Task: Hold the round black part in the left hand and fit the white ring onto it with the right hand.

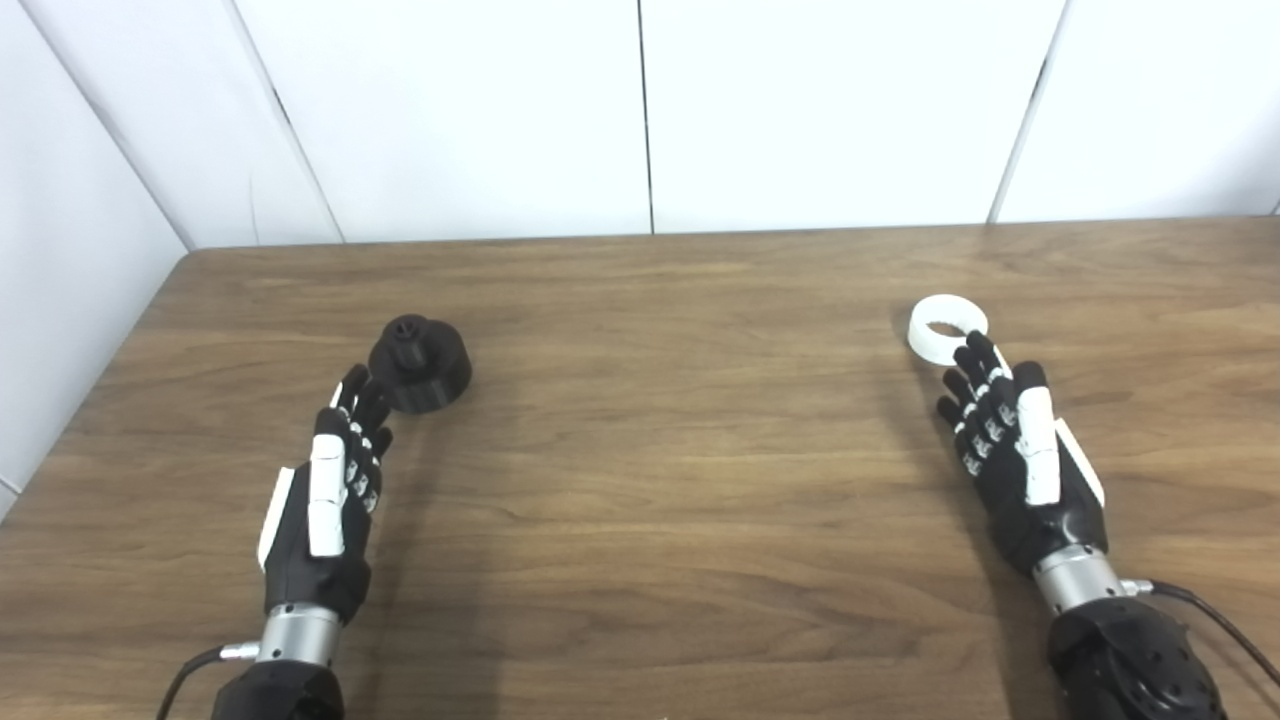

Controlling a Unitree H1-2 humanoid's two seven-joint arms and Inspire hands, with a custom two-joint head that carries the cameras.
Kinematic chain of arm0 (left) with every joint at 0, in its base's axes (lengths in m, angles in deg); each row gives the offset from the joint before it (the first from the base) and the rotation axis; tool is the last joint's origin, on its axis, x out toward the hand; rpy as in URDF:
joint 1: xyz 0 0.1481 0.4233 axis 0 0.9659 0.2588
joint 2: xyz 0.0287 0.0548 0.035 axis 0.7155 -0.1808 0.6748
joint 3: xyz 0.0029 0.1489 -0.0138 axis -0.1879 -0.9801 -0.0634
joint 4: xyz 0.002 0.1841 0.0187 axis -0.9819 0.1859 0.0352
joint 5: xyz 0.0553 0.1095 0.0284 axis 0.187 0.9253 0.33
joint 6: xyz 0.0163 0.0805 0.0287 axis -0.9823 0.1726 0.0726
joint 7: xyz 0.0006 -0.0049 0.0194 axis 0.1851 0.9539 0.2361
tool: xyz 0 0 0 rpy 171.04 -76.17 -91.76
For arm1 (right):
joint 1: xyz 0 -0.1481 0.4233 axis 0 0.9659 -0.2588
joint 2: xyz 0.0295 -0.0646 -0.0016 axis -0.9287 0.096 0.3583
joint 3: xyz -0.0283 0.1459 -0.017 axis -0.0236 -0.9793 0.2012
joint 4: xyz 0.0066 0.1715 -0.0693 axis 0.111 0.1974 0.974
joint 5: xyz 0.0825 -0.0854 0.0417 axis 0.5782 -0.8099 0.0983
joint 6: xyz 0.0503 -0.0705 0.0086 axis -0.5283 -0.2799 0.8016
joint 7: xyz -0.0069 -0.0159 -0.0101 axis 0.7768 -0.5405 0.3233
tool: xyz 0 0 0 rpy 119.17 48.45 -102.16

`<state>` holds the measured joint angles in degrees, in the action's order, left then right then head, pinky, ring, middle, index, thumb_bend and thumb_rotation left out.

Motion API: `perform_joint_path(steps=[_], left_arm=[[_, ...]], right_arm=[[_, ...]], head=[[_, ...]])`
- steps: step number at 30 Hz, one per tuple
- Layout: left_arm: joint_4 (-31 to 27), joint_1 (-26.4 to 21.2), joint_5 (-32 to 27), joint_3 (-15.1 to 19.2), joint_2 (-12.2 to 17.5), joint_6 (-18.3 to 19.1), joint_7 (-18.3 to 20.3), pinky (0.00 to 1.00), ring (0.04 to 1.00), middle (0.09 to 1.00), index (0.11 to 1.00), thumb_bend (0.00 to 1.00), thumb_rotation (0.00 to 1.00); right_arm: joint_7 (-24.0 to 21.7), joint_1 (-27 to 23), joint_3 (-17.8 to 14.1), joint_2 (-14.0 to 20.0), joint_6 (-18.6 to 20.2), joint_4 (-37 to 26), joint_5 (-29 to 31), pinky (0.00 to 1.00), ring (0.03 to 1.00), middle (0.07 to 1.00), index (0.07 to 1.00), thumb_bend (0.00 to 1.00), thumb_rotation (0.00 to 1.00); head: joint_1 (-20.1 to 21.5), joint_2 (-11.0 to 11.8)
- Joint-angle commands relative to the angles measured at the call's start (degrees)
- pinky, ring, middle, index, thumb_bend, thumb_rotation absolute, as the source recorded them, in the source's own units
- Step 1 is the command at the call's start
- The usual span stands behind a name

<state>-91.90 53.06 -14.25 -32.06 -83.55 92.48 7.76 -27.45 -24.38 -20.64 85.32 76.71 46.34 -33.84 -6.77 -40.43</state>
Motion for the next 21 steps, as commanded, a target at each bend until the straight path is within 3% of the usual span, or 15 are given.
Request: perform_joint_path(steps=[1, 17, 21], left_arm=[[-1.32, 0.6, -0.17, 0.11, 1.14, -2.3, 0.0, 1.0, 1.0, 1.0, 1.0, 0.6, 0.98], [-1.6, 0.61, 0.07, -0.06, 1.62, -2.3, 0.38, 1.0, 1.0, 1.0, 1.0, 0.61, 0.95], [-1.67, -0.87, 7.8, -0.57, 4.25, -2.29, -1.24, 1.0, 1.0, 1.0, 1.0, 0.62, 0.83]], right_arm=[[-1.26, -2.03, -0.08, 0.39, -2.38, -0.52, 0.84, 1.0, 1.0, 1.0, 1.0, 0.62, 1.0], [-1.44, -2.63, -0.11, 0.43, -2.54, 0.08, 0.86, 1.0, 1.0, 1.0, 1.0, 0.62, 1.0], [-1.71, -3.08, 0.05, 0.75, -2.3, 0.4, 0.75, 1.0, 1.0, 1.0, 1.0, 0.63, 1.0]], head=[[0.03, 0.0], [-0.29, 0.25], [-1.07, 0.57]])
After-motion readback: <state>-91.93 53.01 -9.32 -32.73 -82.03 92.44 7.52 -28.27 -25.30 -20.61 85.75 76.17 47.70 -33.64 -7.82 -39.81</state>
